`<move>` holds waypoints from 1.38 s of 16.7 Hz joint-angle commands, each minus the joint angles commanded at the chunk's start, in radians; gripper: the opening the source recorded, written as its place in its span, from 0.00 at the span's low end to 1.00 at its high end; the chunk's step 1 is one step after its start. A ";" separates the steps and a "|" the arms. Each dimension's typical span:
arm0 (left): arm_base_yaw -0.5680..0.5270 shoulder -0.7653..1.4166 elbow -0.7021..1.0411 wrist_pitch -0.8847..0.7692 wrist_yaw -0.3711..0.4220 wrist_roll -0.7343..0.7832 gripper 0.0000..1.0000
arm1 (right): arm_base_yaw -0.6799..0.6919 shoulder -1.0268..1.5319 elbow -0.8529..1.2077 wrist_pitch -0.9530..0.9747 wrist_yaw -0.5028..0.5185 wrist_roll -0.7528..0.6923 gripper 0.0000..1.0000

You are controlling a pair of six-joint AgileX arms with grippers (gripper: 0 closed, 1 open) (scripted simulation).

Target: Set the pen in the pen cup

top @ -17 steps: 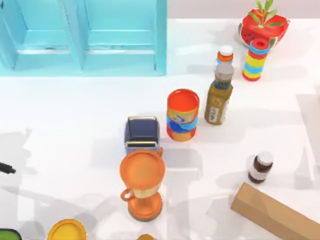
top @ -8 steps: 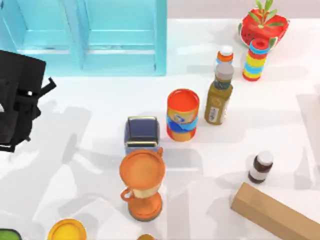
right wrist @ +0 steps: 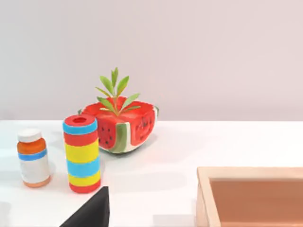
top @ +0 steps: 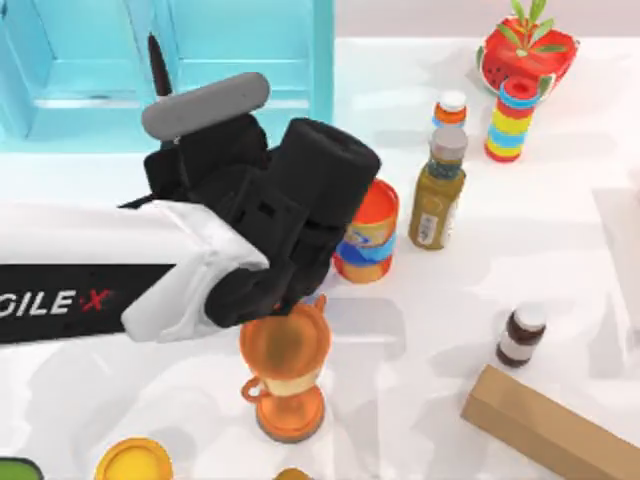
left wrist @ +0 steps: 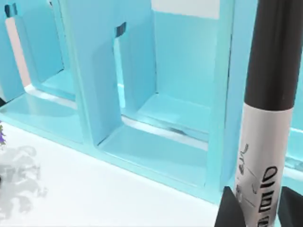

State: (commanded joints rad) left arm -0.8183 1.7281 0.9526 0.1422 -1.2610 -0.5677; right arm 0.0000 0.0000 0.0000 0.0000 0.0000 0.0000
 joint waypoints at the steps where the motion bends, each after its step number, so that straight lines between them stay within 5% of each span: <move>1: -0.053 0.031 0.024 0.041 -0.068 0.025 0.00 | 0.000 0.000 0.000 0.000 0.000 0.000 1.00; 5: -0.219 0.122 0.100 0.171 -0.276 0.101 0.00 | 0.000 0.000 0.000 0.000 0.000 0.000 1.00; 8: -0.275 0.152 0.127 0.214 -0.345 0.126 0.00 | 0.000 0.000 0.000 0.000 0.000 0.000 1.00; 12: -0.278 0.154 0.128 0.217 -0.350 0.128 0.00 | 0.000 0.000 0.000 0.000 0.000 0.000 1.00; 13: -0.270 0.208 0.119 0.431 -0.325 0.126 0.00 | 0.000 0.000 0.000 0.000 0.000 0.000 1.00; 14: -0.270 0.207 0.121 0.429 -0.325 0.123 0.00 | 0.000 0.000 0.000 0.000 0.000 0.000 1.00; 23: -0.267 0.174 0.142 0.173 -0.337 0.050 0.00 | 0.000 0.000 0.000 0.000 0.000 0.000 1.00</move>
State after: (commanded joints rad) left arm -1.0855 1.9017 1.0945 0.3153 -1.5978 -0.5182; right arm 0.0000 0.0000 0.0000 0.0000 0.0000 0.0000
